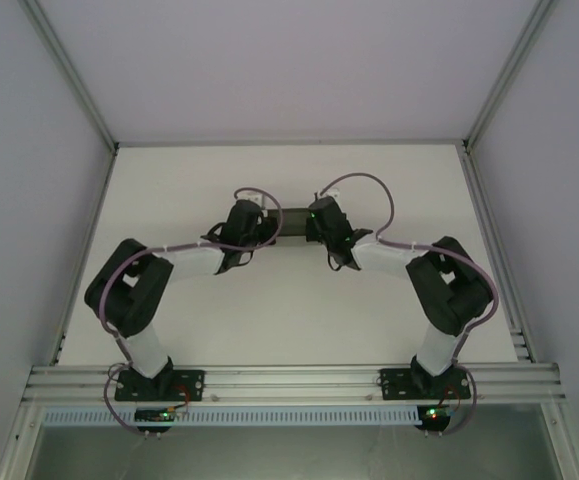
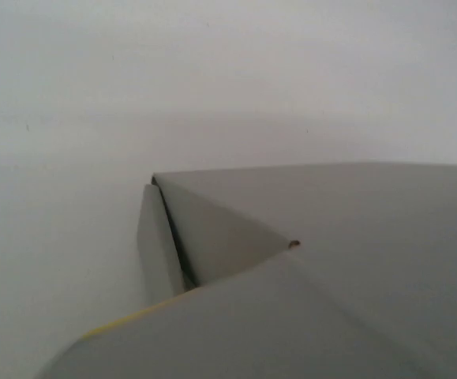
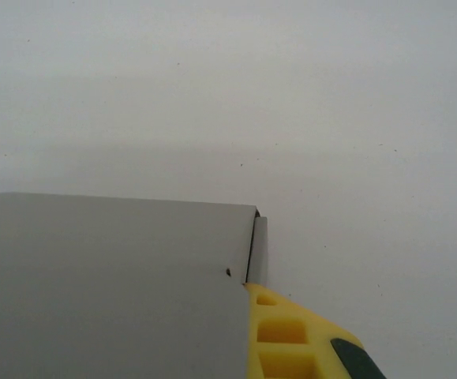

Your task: Assemble paper box

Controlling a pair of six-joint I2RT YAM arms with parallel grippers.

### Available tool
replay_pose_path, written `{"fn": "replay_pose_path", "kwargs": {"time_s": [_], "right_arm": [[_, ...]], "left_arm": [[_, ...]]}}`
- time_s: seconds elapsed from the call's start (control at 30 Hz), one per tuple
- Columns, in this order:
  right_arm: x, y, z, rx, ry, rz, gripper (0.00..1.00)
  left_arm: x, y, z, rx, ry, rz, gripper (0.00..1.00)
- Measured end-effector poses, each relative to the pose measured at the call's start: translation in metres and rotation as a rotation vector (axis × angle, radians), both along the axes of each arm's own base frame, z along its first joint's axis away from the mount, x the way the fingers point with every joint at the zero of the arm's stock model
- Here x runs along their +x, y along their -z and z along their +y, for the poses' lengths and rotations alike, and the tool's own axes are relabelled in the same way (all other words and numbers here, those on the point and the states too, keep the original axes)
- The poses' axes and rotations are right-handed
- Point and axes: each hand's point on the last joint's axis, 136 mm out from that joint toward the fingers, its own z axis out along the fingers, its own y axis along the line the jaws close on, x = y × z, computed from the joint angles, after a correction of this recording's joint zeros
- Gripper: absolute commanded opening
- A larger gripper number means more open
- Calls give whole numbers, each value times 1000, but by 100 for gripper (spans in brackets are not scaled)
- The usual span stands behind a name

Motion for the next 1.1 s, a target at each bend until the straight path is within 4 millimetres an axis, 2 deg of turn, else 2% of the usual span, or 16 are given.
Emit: {"fn": "replay_pose_path", "kwargs": {"time_s": [0.17,0.27,0.37,0.4,0.43,0.47,0.6,0.73,0.83,0.97,1.1], "right_arm": [[-10,2,11,-20,-36,-25,0],[-14,2,16,-40,-46,-34,0],[-16,2,17,-50,-45,-39,0],[-16,2,17,-52,-44,-39,0],[-16,2,17,-52,-45,-40,0],[-16,2,17,-53,-46,-41,0],[-17,3,17,-53,-45,-53,2],[-19,4,17,-52,-43,-71,3],[-20,5,17,-50,-42,-82,4],[-23,7,17,-52,-52,-92,7],[-32,17,15,-77,-71,-75,11]], "left_arm": [[-20,-9,5,0,9,31,45],[-25,-24,10,-1,9,18,59],[-30,-45,16,-2,4,-11,75],[-33,-51,18,0,4,-22,84],[-34,-58,22,3,-3,-33,96],[-36,-66,26,4,-17,-47,100],[-38,-83,46,16,-78,-53,100],[-17,-88,61,19,-143,-7,100],[1,-79,64,-25,-155,50,100],[11,-43,61,-75,-133,166,99],[11,-11,48,-123,-88,266,100]]}}
